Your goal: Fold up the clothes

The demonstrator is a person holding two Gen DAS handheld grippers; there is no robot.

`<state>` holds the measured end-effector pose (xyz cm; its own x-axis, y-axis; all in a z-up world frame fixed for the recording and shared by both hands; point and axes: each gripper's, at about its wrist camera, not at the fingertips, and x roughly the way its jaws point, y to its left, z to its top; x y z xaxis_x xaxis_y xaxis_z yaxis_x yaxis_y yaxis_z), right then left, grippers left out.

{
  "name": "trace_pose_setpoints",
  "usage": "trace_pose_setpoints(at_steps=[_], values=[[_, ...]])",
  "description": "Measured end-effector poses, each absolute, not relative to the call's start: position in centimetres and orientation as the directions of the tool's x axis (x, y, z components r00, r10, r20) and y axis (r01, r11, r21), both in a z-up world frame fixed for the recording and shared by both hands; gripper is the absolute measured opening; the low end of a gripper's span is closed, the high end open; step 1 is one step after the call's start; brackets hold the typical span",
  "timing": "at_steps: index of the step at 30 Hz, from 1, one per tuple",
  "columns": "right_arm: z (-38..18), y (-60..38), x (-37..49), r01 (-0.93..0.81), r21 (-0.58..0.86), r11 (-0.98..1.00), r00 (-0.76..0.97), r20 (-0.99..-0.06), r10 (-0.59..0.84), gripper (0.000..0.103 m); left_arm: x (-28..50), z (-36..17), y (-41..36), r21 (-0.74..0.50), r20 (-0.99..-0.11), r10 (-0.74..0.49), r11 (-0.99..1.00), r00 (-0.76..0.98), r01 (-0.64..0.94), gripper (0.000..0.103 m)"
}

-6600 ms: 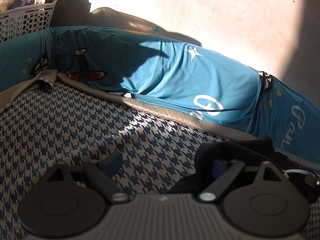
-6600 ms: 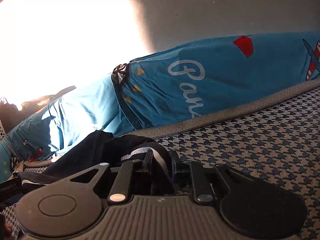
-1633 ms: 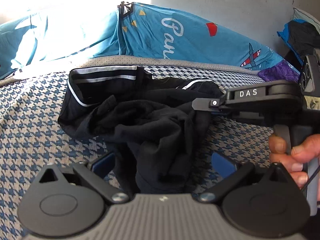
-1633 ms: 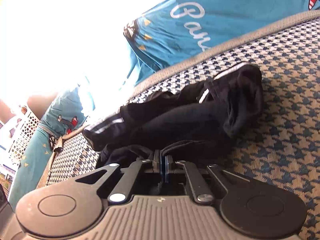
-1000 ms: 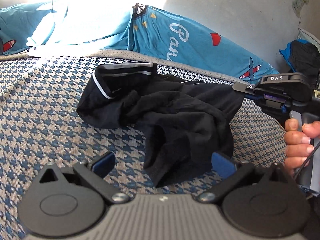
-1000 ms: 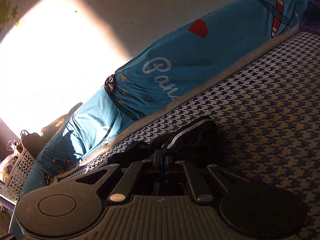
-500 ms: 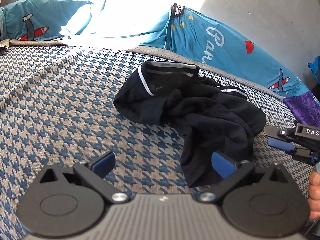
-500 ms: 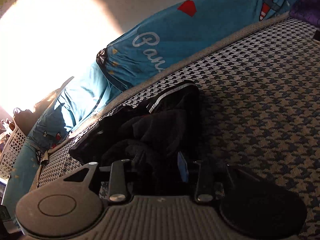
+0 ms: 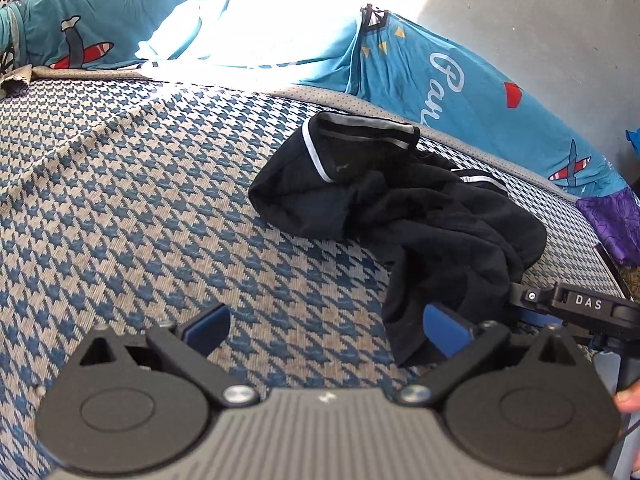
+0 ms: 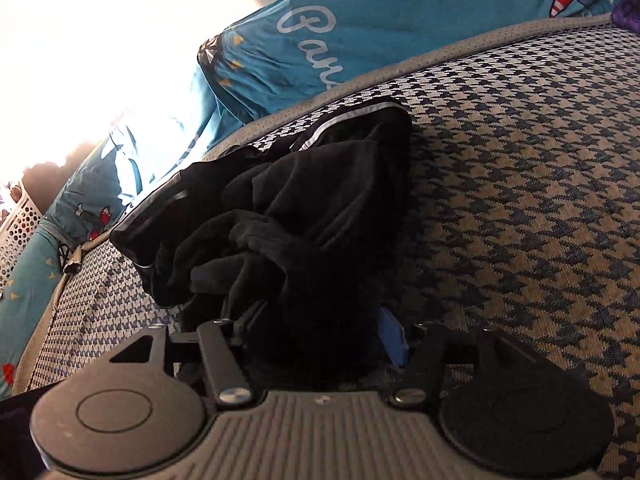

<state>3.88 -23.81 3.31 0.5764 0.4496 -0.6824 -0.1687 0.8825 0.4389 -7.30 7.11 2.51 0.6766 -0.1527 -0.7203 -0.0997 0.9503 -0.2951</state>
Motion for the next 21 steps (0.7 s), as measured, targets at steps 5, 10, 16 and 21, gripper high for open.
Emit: trace_pose_setpoints(at_steps=[5, 10, 16, 21], values=[[3.0, -23.3, 3.8, -0.168, 0.436, 0.884, 0.588, -0.675, 0.445, 0.043, -7.4, 2.5, 7.4, -0.293, -0.720, -0.148, 0.950, 0.678, -0.104, 0.103], [4.3, -22.4, 2.5, -0.201, 0.390, 0.899, 0.624, -0.657, 0.424, 0.013, -7.4, 2.4, 8.0, -0.309, -0.720, -0.145, 0.943, 0.679, -0.126, 0.103], [6.4, -21.2, -0.1, -0.262, 0.399, 0.879, 0.680, -0.570, 0.462, 0.008, -7.5, 2.5, 9.0, -0.350, -0.707, -0.153, 0.924, 0.691, -0.154, 0.103], [7.5, -18.9, -1.9, -0.397, 0.423, 0.814, 0.644, -0.504, 0.576, 0.008, -7.7, 2.8, 10.2, -0.402, -0.686, -0.165, 0.898, 0.709, -0.180, 0.103]])
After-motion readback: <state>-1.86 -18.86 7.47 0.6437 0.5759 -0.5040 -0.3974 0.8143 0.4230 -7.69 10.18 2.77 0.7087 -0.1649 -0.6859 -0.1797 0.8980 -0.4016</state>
